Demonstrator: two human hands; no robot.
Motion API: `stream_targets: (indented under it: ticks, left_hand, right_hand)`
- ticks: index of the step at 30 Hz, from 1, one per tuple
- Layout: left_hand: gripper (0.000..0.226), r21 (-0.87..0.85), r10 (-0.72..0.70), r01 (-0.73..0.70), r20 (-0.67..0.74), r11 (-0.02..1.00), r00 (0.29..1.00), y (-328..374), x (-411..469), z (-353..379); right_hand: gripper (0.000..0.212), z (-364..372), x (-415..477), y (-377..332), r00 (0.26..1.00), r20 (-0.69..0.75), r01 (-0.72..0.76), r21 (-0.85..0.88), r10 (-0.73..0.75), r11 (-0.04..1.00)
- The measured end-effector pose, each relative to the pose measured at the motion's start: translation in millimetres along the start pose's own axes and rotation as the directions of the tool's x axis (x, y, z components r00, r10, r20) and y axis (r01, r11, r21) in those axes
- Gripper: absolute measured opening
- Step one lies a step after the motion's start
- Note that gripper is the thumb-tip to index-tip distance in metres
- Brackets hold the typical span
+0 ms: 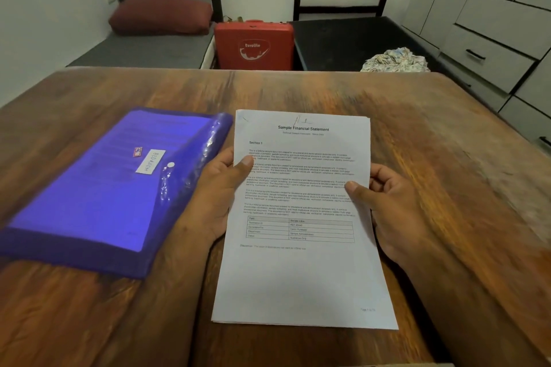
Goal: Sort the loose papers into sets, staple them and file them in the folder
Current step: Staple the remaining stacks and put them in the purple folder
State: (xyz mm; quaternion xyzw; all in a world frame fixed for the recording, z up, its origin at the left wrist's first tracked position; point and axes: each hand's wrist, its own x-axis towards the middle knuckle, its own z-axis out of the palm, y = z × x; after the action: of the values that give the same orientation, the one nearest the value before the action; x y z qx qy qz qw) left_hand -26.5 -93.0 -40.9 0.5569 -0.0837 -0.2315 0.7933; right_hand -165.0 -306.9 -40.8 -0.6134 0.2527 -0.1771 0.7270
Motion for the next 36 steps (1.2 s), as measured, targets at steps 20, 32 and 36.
stream_targets:
  ticks: [20,32,36]
  left_hand:
    - [0.019,0.495,0.367,-0.211,-0.243,0.843,0.898,40.1,-19.3,-17.8]
    - [0.075,0.921,0.281,0.389,-0.379,0.020,0.882,57.6,-18.0,-106.7]
    - [0.094,0.851,0.203,0.476,-0.437,-0.222,0.876,54.3,-19.1,-75.7]
  right_hand:
    - [0.034,1.4,-2.6,-9.5,0.989,0.131,-0.073,0.009,0.071,0.997]
    - [0.033,15.2,-10.8,-7.6,0.975,0.164,-0.161,0.038,0.152,0.986]
    - [0.033,30.9,-19.5,-16.3,0.961,0.229,-0.173,0.066,0.154,0.983]
